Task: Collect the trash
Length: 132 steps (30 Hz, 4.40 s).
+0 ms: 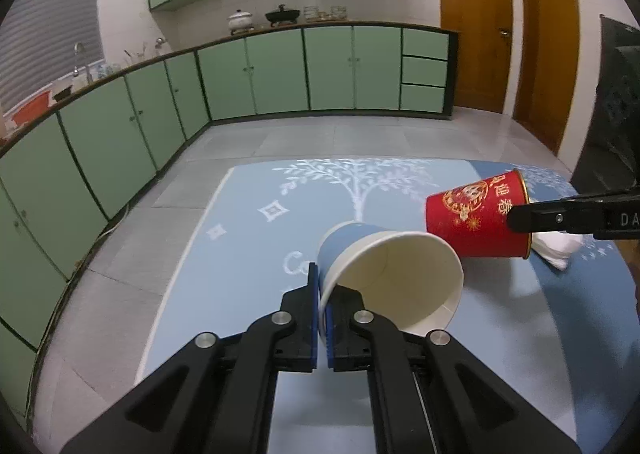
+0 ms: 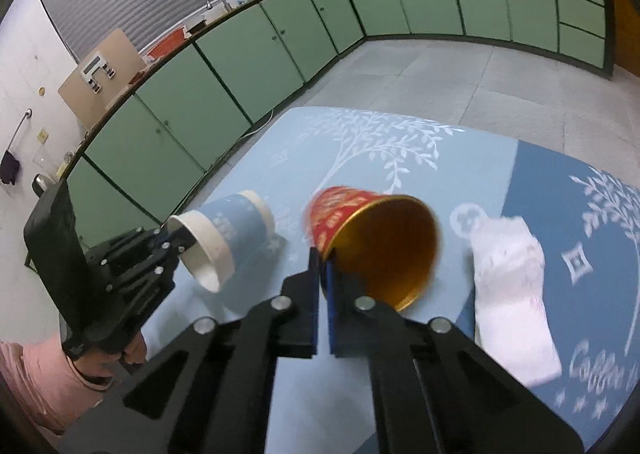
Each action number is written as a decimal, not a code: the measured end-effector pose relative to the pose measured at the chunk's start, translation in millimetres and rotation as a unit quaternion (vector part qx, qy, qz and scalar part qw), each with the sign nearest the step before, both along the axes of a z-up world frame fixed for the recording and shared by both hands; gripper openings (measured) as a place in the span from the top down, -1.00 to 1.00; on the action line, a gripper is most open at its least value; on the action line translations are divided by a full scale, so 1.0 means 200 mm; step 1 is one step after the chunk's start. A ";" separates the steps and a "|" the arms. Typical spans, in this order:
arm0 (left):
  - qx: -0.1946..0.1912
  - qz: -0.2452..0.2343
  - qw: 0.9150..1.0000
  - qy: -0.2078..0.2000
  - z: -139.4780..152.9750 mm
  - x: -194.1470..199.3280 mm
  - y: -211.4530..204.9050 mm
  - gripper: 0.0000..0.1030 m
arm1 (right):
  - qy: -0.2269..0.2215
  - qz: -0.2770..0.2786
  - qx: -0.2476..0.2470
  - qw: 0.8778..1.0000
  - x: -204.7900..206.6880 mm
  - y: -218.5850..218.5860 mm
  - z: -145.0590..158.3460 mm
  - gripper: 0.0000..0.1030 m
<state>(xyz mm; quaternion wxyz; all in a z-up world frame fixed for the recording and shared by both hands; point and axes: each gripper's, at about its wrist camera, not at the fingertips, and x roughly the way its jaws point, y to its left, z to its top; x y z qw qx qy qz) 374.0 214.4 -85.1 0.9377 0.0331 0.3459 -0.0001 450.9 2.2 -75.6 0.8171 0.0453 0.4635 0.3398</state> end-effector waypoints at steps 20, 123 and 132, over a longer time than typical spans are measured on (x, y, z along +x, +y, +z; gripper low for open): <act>-0.066 -0.235 0.969 -0.034 0.28 -0.55 -1.06 0.94 | -0.077 -0.255 -0.060 0.962 -1.12 -1.03 0.31 0.96; -0.100 -0.272 0.951 -0.106 0.82 -1.09 -1.35 -0.88 | -0.180 -0.416 -0.070 0.889 -1.90 -1.45 0.65 -0.90; -0.090 -0.248 0.957 -0.118 0.87 -1.15 -1.23 -0.88 | -0.192 -0.394 -0.067 0.896 -1.89 -1.34 0.69 -0.90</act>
